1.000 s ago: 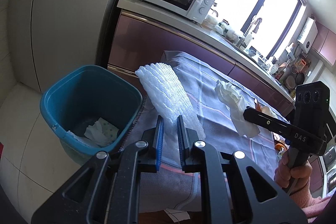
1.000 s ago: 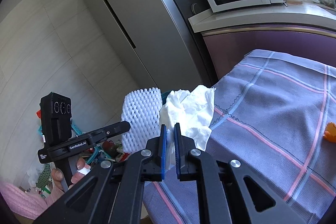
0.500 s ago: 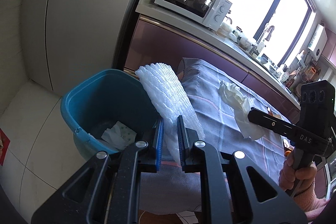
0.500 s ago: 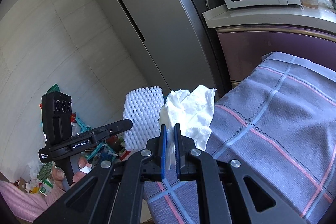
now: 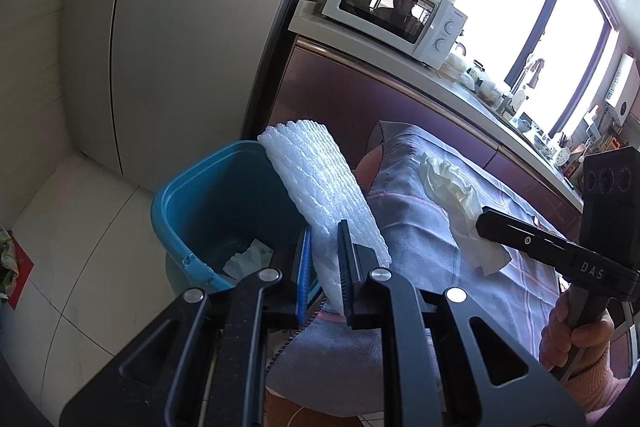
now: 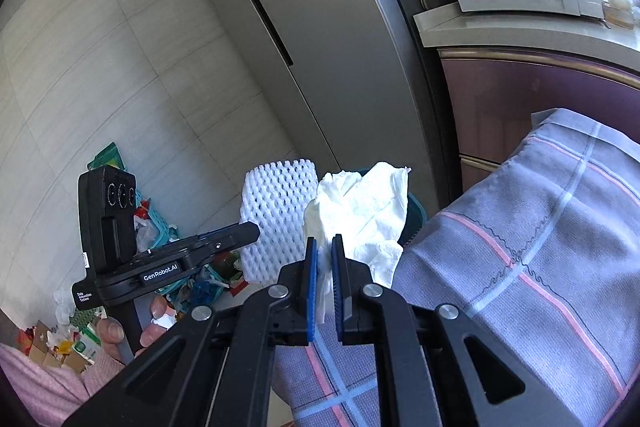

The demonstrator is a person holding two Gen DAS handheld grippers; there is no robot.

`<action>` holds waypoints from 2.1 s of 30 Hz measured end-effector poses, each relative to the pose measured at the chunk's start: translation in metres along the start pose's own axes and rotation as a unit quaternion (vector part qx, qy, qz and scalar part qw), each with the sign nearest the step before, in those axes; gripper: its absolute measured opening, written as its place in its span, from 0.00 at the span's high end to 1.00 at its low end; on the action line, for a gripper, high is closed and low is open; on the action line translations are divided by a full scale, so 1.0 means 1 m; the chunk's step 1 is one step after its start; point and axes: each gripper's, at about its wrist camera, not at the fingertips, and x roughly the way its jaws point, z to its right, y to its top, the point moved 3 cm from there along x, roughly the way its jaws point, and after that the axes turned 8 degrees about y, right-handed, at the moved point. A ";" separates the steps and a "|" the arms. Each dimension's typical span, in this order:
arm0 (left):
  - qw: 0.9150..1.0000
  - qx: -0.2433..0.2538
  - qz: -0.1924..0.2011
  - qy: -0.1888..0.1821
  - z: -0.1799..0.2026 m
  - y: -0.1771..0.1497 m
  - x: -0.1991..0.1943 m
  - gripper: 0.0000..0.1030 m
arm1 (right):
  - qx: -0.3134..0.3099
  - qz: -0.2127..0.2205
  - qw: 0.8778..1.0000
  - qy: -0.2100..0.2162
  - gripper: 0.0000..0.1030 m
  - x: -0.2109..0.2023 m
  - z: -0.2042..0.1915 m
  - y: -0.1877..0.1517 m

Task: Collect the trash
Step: 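Lower the foam net and tissue into the teal bin and open both grippers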

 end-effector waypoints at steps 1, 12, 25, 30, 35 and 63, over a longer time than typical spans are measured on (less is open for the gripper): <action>1.000 0.000 0.000 0.002 -0.002 0.001 0.001 0.87 | -0.001 -0.002 1.000 0.001 0.94 0.002 -0.001 0.001; 0.999 -0.015 -0.010 0.031 -0.017 0.000 0.015 0.87 | -0.006 -0.032 0.999 0.010 0.94 0.035 -0.012 0.010; 0.998 -0.017 -0.026 0.059 -0.030 0.000 0.038 0.87 | 0.007 -0.071 0.997 0.003 0.94 0.073 -0.007 0.015; 0.997 -0.018 -0.036 0.068 -0.034 0.001 0.054 0.87 | 0.008 -0.081 0.997 -0.006 0.94 0.088 -0.005 0.018; 0.996 -0.016 -0.049 0.079 -0.035 0.001 0.071 0.86 | 0.007 -0.099 0.995 -0.017 0.93 0.107 -0.002 0.019; 0.998 0.025 -0.003 0.052 0.009 0.008 0.066 0.62 | 0.011 -0.059 0.997 -0.037 0.70 0.054 0.008 0.013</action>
